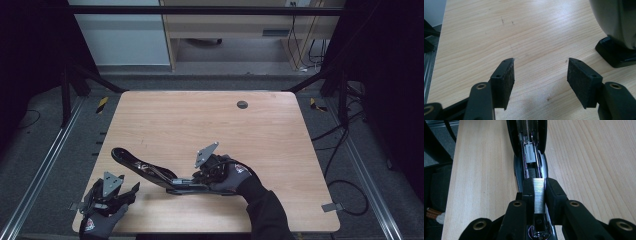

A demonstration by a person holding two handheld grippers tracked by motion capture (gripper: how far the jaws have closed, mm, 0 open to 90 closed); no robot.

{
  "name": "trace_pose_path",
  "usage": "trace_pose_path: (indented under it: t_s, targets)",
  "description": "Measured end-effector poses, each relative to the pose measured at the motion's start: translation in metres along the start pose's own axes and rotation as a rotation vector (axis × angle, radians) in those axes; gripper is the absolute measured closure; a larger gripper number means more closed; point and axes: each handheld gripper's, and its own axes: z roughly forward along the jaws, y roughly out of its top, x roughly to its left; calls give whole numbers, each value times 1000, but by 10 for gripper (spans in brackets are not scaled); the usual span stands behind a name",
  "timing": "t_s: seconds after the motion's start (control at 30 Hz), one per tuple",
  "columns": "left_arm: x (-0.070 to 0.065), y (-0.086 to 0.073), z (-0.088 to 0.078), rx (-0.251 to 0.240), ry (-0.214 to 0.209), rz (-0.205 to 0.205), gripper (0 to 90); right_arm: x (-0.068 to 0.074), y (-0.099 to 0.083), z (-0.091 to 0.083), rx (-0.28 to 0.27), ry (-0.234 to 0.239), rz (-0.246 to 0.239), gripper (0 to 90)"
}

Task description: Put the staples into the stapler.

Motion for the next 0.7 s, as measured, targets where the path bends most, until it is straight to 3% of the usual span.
trace_pose_path:
  t_s: [0.7]
  targets:
    - [0, 0, 0, -3, 1, -1, 386, 0, 5, 4, 25, 11, -40, 787]
